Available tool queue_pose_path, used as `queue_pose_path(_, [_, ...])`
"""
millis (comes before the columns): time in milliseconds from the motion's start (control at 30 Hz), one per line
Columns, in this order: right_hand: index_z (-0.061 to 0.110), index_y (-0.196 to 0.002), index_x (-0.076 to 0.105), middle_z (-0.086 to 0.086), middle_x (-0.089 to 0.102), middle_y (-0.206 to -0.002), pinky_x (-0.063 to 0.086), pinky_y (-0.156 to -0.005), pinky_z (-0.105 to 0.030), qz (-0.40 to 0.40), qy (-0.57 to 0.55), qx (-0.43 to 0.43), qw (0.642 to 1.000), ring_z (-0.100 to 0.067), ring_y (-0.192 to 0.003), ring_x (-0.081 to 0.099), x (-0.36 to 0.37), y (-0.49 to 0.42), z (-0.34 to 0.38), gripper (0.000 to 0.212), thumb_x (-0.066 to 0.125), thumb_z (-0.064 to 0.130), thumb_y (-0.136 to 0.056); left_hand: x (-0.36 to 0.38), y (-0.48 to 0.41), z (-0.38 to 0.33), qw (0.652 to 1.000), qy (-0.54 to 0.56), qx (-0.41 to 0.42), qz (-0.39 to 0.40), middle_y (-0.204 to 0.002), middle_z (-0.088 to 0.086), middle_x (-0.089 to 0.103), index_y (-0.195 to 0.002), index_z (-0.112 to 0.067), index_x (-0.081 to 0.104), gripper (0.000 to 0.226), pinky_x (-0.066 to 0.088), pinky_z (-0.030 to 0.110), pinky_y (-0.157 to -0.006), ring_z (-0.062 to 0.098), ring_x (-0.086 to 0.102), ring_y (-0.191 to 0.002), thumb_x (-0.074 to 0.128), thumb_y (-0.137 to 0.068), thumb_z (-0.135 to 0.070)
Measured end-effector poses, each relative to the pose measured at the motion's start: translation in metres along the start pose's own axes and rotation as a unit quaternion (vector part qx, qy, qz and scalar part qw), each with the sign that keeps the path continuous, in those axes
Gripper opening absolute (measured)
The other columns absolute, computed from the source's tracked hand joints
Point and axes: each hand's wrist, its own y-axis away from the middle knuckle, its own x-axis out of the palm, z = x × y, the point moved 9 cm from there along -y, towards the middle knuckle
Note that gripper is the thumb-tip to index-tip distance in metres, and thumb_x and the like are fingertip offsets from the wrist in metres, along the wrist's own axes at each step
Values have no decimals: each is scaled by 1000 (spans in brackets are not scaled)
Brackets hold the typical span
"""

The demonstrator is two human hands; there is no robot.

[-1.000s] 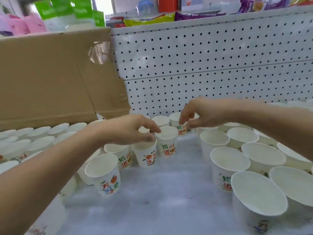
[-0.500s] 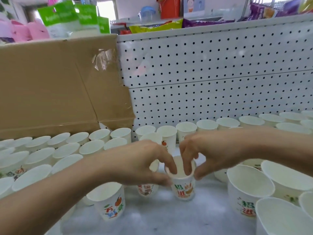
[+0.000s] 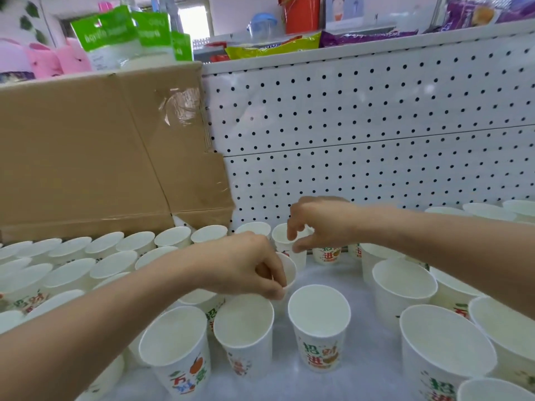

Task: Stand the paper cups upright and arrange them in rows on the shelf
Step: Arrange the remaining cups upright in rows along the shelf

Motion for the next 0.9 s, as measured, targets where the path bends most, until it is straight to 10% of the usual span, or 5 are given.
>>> queue_pose_path(200, [27, -101, 65, 8, 49, -91, 45, -69, -33, 28, 26, -14, 999, -14, -90, 52, 15, -14, 2, 16, 60, 39, -91, -70, -8, 59, 973, 68, -78, -205, -100, -14, 72, -104, -30, 71, 20, 51, 26, -86, 0, 64, -87, 66, -87, -40])
queue_pose_path(467, [28, -104, 68, 11, 40, -88, 38, -67, -30, 21, 87, -12, 996, -18, -98, 53, 10, -19, -7, 15, 58, 27, -93, -38, -41, 99, 972, -24, -196, -126, -130, -5, 58, -131, -26, 54, 68, 47, 37, -96, 17, 56, -111, 67, -76, -63])
queue_pose_path(900, [29, -112, 61, 14, 46, -89, 38, -69, -28, -22, 33, 64, 997, -11, -88, 49, -13, -2, -42, 27, 58, 46, -90, -34, -44, 99, 982, 8, -132, -136, -92, -15, 55, -96, -35, 68, 18, 37, 21, -65, 2, 49, -79, 74, -81, -28])
